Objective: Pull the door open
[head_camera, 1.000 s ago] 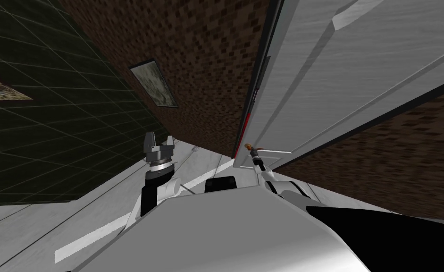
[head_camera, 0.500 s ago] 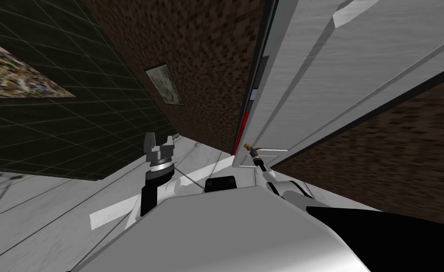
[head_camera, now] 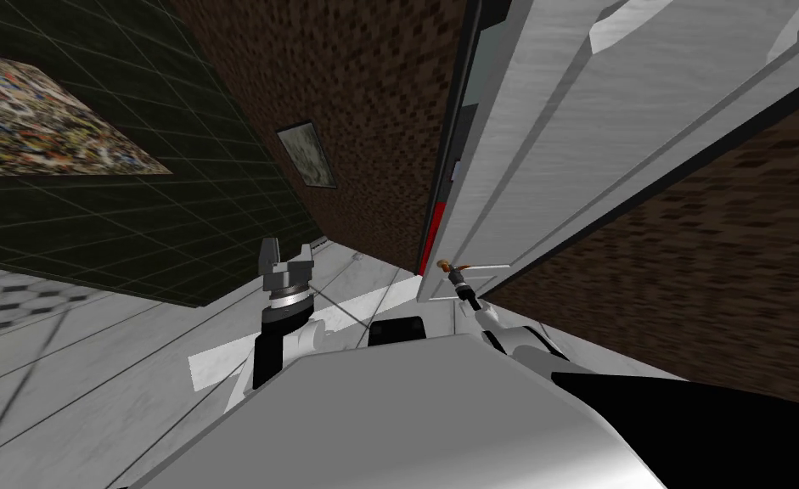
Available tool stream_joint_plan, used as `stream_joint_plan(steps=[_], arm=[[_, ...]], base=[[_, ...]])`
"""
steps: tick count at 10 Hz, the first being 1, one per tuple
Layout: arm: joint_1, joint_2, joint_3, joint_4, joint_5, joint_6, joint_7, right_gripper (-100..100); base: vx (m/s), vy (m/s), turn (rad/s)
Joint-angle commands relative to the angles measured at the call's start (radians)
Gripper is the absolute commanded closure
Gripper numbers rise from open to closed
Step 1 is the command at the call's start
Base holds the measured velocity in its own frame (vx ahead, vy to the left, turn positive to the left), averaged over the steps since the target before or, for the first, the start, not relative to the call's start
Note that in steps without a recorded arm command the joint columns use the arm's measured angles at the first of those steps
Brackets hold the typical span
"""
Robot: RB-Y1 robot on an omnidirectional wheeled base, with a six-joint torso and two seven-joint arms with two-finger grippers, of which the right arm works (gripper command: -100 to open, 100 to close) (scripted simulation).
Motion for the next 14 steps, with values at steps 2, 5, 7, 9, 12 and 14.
stream_joint_plan(steps=[2, 5, 7, 9, 12, 14], arm=[[0.026, -0.018, 0.034, -0.034, 0.023, -0.025, -0.035, 100], [0.039, -0.034, 0.065, -0.046, 0.043, -0.053, -0.067, 100], [0.048, -0.045, 0.085, -0.054, 0.057, -0.072, -0.087, 100], [0.059, -0.055, 0.083, -0.027, 0.055, -0.105, -0.095, 100], [0.076, -0.072, 0.088, -0.020, 0.059, -0.139, -0.110, 100], [0.088, -0.084, 0.092, -0.016, 0.062, -0.165, -0.121, 100]], base=[[-0.207, -0.067, 0.043], [-0.191, -0.083, 0.039], [-0.117, -0.059, 0.017], [-0.101, -0.042, 0.091], [-0.121, -0.052, 0.106], [-0.152, -0.077, 0.126]])
